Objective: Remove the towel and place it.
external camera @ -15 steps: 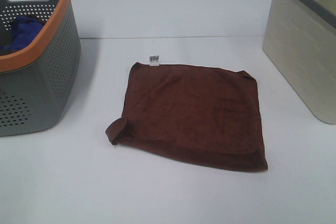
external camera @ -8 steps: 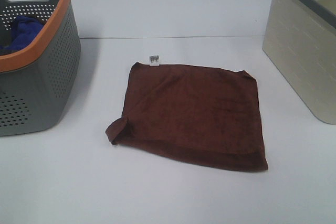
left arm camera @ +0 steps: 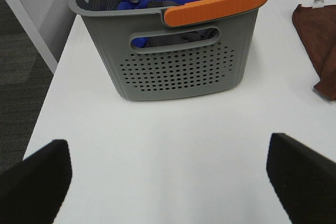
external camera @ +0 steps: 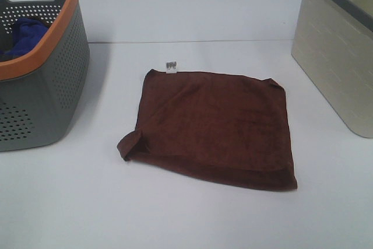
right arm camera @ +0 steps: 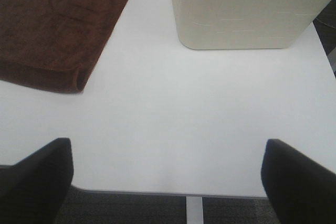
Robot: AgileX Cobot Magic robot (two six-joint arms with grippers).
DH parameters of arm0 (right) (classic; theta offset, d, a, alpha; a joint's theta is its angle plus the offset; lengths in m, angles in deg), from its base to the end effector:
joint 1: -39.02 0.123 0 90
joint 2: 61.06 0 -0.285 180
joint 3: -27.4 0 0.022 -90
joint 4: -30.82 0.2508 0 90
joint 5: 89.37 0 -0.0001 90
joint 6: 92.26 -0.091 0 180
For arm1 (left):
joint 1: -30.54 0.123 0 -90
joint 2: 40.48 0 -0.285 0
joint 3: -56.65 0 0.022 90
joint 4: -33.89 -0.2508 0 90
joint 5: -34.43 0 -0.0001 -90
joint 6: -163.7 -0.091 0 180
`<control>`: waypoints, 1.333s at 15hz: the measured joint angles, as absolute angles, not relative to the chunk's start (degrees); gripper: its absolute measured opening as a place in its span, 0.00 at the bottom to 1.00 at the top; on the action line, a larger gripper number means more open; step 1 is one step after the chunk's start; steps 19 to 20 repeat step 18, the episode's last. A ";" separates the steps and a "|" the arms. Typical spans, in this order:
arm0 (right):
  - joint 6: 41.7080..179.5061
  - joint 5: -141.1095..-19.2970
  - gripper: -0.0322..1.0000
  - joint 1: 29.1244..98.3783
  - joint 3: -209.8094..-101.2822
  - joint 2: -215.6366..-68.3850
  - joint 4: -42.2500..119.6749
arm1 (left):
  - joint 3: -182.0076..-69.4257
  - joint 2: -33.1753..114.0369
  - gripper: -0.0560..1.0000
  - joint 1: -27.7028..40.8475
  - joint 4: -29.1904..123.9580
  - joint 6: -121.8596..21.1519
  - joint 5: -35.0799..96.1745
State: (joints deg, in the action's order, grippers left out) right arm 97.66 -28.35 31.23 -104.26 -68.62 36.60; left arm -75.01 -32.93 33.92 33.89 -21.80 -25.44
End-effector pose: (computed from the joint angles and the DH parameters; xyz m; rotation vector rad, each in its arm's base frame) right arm -0.0052 0.0088 0.2784 -0.0433 2.0368 -0.0734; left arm -0.0053 -0.0003 0.2797 0.0374 2.0214 0.0983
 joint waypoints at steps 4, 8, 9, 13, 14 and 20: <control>96.63 -28.35 0.86 31.23 -104.26 -68.62 36.60 | -75.01 -32.93 0.96 33.92 33.89 -21.80 -25.44; 96.63 -28.41 0.86 31.23 -104.26 -68.62 36.60 | -75.01 -32.93 0.96 33.92 33.89 -21.80 -25.44; 96.63 -28.41 0.86 31.23 -104.26 -68.62 36.60 | -75.01 -32.93 0.96 33.92 33.89 -21.80 -25.44; 96.63 -28.41 0.86 31.23 -104.26 -68.62 36.60 | -75.01 -32.93 0.96 33.92 33.89 -21.80 -25.44; 96.63 -28.41 0.86 31.23 -104.26 -68.62 36.60 | -75.01 -32.93 0.96 33.92 33.89 -21.80 -25.44; 96.63 -28.41 0.86 31.23 -104.26 -68.62 36.60 | -75.01 -32.93 0.96 33.92 33.89 -21.80 -25.44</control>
